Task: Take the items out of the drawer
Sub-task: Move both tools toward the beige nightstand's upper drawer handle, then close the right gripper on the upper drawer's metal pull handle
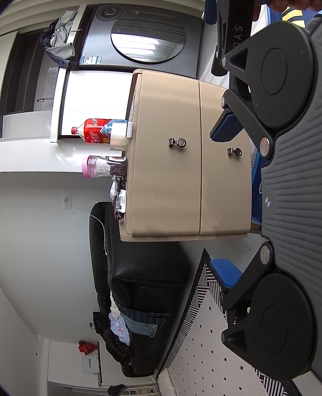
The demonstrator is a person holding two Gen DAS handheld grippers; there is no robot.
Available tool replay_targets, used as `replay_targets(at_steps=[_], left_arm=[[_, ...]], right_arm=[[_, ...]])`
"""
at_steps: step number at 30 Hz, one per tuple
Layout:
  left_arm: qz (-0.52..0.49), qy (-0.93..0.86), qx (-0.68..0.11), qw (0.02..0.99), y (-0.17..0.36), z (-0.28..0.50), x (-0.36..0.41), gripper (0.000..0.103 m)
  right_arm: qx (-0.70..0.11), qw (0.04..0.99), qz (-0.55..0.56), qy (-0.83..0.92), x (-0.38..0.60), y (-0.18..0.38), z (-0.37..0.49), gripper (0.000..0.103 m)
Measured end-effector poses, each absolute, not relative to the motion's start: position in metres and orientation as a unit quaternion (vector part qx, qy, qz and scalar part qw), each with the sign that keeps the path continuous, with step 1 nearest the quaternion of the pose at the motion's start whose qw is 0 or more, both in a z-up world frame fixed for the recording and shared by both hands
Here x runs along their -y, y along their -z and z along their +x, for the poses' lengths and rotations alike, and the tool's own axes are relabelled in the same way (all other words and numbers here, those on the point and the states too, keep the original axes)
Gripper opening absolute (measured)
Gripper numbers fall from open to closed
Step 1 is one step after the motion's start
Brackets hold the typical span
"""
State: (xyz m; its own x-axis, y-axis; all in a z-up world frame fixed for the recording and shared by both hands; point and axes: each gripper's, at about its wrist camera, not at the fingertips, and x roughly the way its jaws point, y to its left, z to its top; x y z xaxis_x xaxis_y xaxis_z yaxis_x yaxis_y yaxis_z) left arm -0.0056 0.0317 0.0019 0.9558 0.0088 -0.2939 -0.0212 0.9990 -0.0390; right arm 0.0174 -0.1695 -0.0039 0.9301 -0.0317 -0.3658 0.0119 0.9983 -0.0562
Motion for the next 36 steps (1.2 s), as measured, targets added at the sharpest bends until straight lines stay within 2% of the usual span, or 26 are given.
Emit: replay_targets(at_steps=[8,11,26,31,36], left_arm=[[-0.025,-0.011,-0.138,0.99,-0.003,-0.006,-0.036,0.103],[-0.028,-0.012,-0.137,0.99,-0.002,-0.006,-0.038,0.103],[-0.042,-0.018,-0.132,0.99,0.001,-0.003,-0.061,0.103],[-0.048,-0.012,-0.134,0.99,0.004,0.0,-0.067,0.103],[-0.054,-0.012,-0.131,0.99,0.005,0.003,-0.071,0.103]], right_arm=[[-0.186,0.983,-0.005,0.008,0.172,-0.001,0.038,0.103],[-0.182,0.983,-0.005,0.01,0.17,-0.003,0.046,0.098],[-0.135,0.987,-0.082,-0.024,0.116,-0.003,0.102,0.097],[-0.15,0.988,-0.038,-0.026,0.114,0.004,0.132,0.092],[-0.151,0.987,-0.042,-0.02,0.107,0.012,0.152,0.089]])
